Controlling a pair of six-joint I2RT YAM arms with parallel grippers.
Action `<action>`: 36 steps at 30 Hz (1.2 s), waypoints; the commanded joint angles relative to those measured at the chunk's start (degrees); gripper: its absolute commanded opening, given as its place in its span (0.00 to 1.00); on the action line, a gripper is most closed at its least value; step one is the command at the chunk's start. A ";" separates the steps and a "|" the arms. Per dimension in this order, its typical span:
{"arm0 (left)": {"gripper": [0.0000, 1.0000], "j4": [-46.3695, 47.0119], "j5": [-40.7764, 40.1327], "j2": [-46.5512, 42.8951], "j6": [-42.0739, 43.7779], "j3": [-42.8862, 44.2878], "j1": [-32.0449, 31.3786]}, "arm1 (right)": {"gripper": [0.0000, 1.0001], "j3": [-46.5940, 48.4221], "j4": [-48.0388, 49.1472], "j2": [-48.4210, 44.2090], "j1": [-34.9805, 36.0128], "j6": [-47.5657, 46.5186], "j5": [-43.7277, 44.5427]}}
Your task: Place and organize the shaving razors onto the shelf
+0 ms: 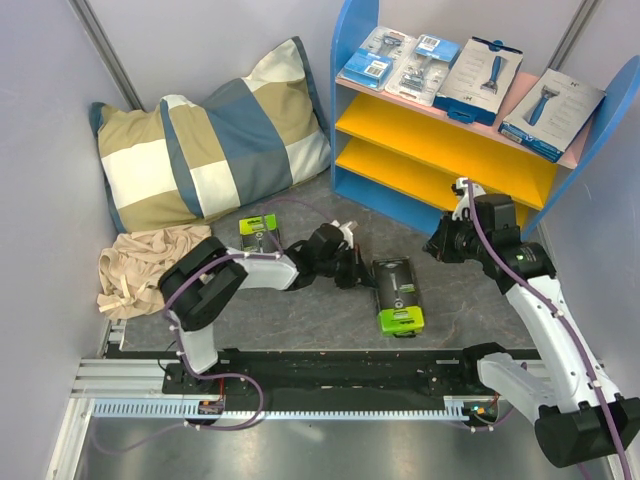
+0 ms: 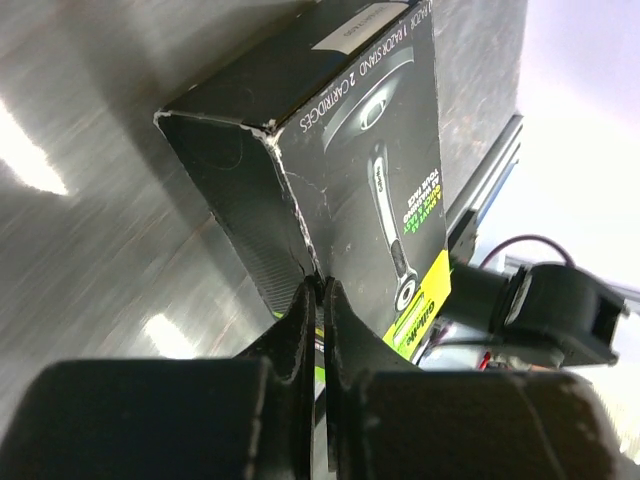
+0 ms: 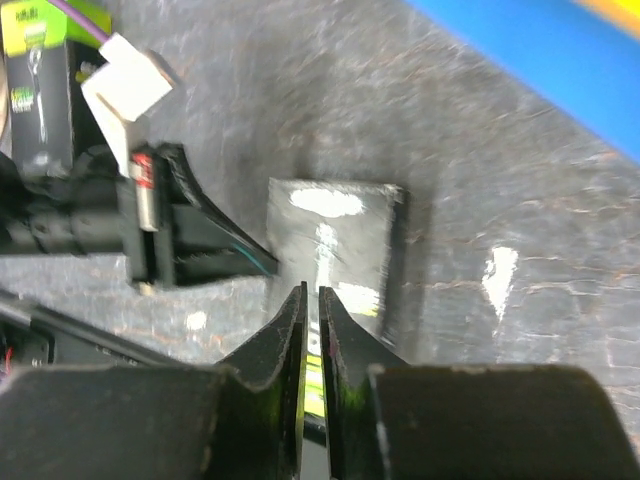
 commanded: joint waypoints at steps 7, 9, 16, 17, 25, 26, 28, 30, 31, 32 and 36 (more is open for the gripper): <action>0.02 -10.72 -4.08 -16.15 8.95 -11.80 5.42 | 0.17 -3.84 5.82 0.34 13.59 5.91 3.97; 0.02 -12.04 -4.17 -19.48 9.04 -14.00 5.68 | 0.17 -4.72 6.70 1.04 17.54 7.66 5.72; 0.02 -15.20 -3.82 -29.86 7.46 -22.43 5.51 | 0.35 -10.78 11.89 3.59 27.74 12.33 8.81; 0.02 -16.08 -3.90 -31.09 7.11 -23.14 5.51 | 0.43 -11.40 12.33 3.76 29.06 12.68 9.16; 0.02 -21.27 -4.52 -42.60 4.91 -29.47 5.59 | 0.77 -15.71 18.04 6.31 32.93 15.41 8.02; 0.02 -21.62 -4.43 -43.23 4.47 -29.82 5.42 | 0.80 -15.97 18.57 7.10 33.98 15.67 7.76; 0.02 -22.15 -4.26 -44.54 3.94 -31.05 5.16 | 0.81 -16.59 20.06 7.98 34.87 16.20 7.49; 0.02 -22.41 -4.26 -46.04 3.24 -31.67 4.45 | 0.82 -17.03 21.29 9.30 36.36 16.99 7.32; 0.02 -22.59 -4.43 -46.48 2.89 -32.37 4.02 | 0.82 -17.20 21.73 9.65 37.32 17.17 7.23; 0.02 -22.85 -4.61 -47.27 2.28 -32.64 2.88 | 0.82 -17.38 22.17 10.26 37.77 17.87 7.14; 0.02 -24.17 -5.92 -49.38 0.08 -34.13 -0.29 | 0.83 -18.78 23.93 11.15 39.53 19.28 6.88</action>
